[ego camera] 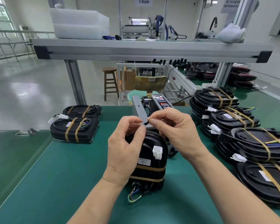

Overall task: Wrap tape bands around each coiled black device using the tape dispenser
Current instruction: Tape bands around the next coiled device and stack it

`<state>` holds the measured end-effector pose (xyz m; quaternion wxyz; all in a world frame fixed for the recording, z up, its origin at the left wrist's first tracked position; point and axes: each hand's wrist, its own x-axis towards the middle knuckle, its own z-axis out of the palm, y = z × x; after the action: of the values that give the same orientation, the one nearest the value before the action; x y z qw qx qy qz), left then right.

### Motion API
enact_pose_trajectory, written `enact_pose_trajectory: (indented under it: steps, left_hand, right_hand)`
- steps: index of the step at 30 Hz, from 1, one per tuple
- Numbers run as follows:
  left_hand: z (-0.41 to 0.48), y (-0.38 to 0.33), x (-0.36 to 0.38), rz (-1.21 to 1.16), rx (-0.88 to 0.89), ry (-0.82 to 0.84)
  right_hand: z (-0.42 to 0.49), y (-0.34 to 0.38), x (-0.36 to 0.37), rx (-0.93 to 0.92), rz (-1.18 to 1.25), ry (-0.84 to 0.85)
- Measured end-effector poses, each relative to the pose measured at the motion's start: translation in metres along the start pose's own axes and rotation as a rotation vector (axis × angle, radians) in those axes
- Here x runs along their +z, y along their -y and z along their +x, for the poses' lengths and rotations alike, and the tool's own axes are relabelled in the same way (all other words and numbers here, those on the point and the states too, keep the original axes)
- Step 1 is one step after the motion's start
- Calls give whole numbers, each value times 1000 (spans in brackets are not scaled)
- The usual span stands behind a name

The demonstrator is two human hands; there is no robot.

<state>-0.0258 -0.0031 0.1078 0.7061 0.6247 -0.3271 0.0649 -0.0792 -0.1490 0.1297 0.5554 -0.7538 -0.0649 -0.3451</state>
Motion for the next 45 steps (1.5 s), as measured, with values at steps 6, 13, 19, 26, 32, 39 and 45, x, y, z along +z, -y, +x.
enact_pose_trajectory:
  steps: [6, 13, 19, 26, 32, 39, 45]
  left_hand:
    - [5, -2, 4, -7, 15, -6]
    - [5, -3, 4, 14, 27, 7]
    - [4, -3, 6, 66, 7, 9]
    - [4, 1, 4, 21, 8, 25]
    - [-2, 6, -8, -95, 2, 104]
    - [-6, 10, -9, 11, 66, 90]
    - [-6, 11, -8, 13, 84, 80]
  right_hand:
    - [1, 0, -3, -11, -14, 21]
    - [1, 2, 0, -19, -33, -19]
    - [1, 1, 0, -14, -42, -51]
    - [-3, -2, -3, -33, -101, -50]
    - [0, -6, -11, -85, -135, 27]
    - [9, -2, -11, -230, -246, 128]
    - [16, 1, -11, -335, -369, 202]
